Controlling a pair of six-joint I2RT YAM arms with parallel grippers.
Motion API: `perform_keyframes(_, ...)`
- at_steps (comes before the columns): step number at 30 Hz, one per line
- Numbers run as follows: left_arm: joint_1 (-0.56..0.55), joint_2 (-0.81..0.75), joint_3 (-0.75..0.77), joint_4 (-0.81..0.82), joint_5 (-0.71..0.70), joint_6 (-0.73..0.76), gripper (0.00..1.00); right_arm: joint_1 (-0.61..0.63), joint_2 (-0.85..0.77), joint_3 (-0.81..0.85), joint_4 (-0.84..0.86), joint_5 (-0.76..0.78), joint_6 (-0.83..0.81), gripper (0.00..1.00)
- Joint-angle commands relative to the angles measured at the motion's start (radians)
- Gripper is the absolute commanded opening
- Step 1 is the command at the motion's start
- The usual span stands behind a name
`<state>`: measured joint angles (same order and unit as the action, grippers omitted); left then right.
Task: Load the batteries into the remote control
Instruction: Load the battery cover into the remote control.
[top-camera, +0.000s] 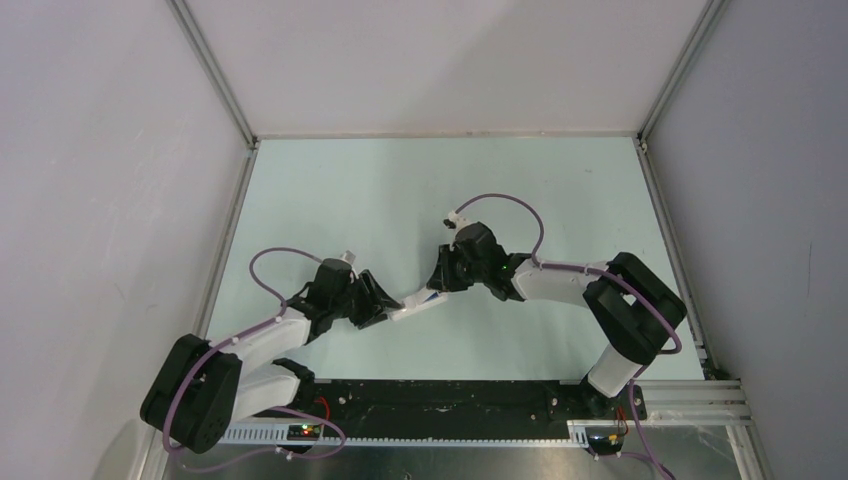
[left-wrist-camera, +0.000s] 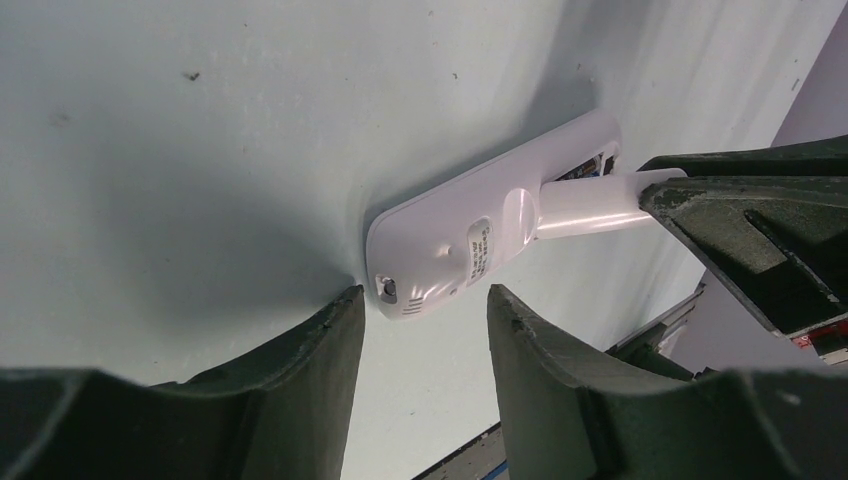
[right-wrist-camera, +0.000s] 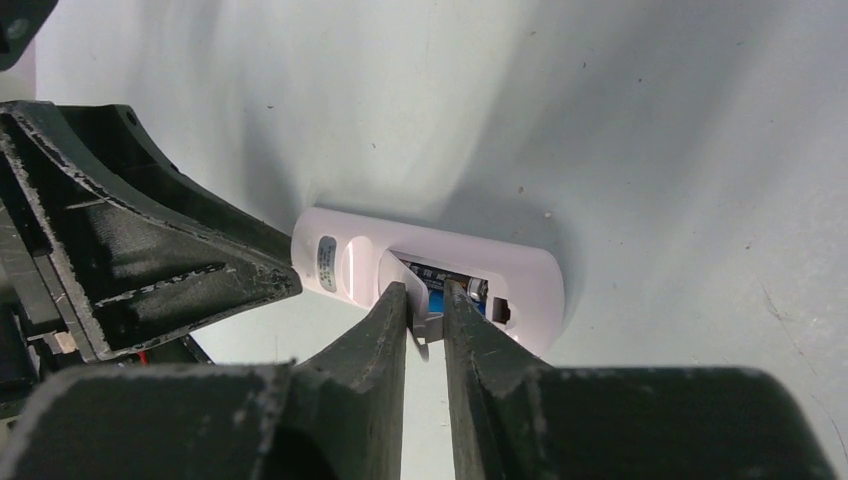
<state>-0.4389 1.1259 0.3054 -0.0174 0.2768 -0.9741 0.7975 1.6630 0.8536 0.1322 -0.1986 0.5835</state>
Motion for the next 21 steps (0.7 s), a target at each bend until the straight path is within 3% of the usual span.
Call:
perform_keyframes(1, -0.01, 0.027, -0.001, -0.065, -0.041, 0.052, 0.55, 0.018, -0.001, 0.019, -0.061, 0.06, -0.034, 0.22)
perform_keyframes(21, -0.011, 0.024, -0.009, -0.063, -0.043, 0.052, 0.56, 0.045, -0.077, 0.019, -0.11, 0.166, -0.034, 0.42)
